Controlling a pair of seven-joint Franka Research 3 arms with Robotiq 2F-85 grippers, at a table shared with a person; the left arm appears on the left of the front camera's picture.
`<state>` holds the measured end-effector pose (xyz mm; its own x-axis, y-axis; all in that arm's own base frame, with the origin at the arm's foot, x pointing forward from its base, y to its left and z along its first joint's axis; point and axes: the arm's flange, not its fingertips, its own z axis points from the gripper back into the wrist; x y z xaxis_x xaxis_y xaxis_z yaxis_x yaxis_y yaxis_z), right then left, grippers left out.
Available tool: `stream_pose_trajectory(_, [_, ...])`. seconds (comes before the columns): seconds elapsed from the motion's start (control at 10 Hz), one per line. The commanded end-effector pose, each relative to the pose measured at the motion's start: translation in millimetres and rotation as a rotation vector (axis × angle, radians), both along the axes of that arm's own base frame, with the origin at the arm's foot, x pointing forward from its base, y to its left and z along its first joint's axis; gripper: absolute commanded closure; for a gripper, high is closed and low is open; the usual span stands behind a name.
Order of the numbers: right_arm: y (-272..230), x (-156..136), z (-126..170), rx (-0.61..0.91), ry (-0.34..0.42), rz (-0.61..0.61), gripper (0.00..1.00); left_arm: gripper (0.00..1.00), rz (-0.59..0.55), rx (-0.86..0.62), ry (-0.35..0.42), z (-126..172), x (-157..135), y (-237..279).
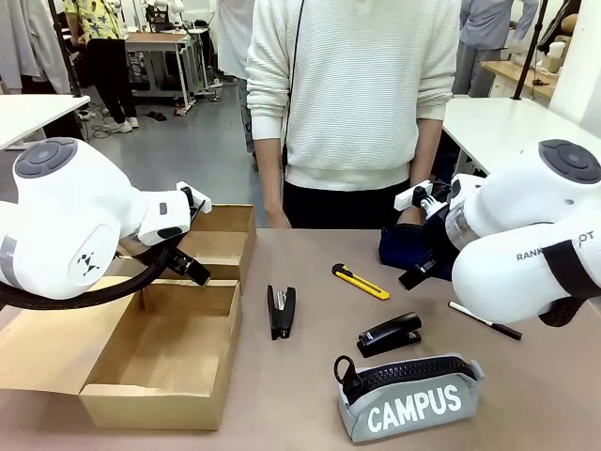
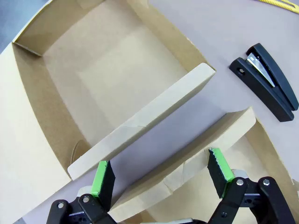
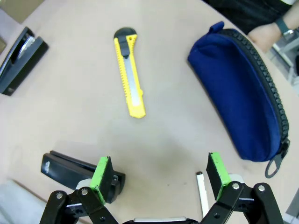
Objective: Place items inside the box.
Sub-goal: Pick up a Pencil pouch or Stapler and place it inside the Mailer Box closest to the robot.
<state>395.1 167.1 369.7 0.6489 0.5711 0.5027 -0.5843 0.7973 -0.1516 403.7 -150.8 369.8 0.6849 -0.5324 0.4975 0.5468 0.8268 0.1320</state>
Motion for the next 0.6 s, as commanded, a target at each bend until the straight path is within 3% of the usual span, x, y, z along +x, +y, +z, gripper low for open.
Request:
stream_pose_trajectory(0.0, [0, 0, 1, 0.001, -0.001, 0.000, 0.00, 0.00, 0.000, 0.000, 0.000, 0, 0, 0])
stream_pose_trajectory(0.3, [0, 0, 0, 0.000, 0.000, 0.000, 0.00, 0.00, 0.000, 0.000, 0.000, 0, 0, 0])
stream_pose_trajectory(0.5, [-12, -8, 58, 0.175, 0.101, -0.073, 0.00, 0.00, -0.102, -0.151, 0.066, 56, -23, 8])
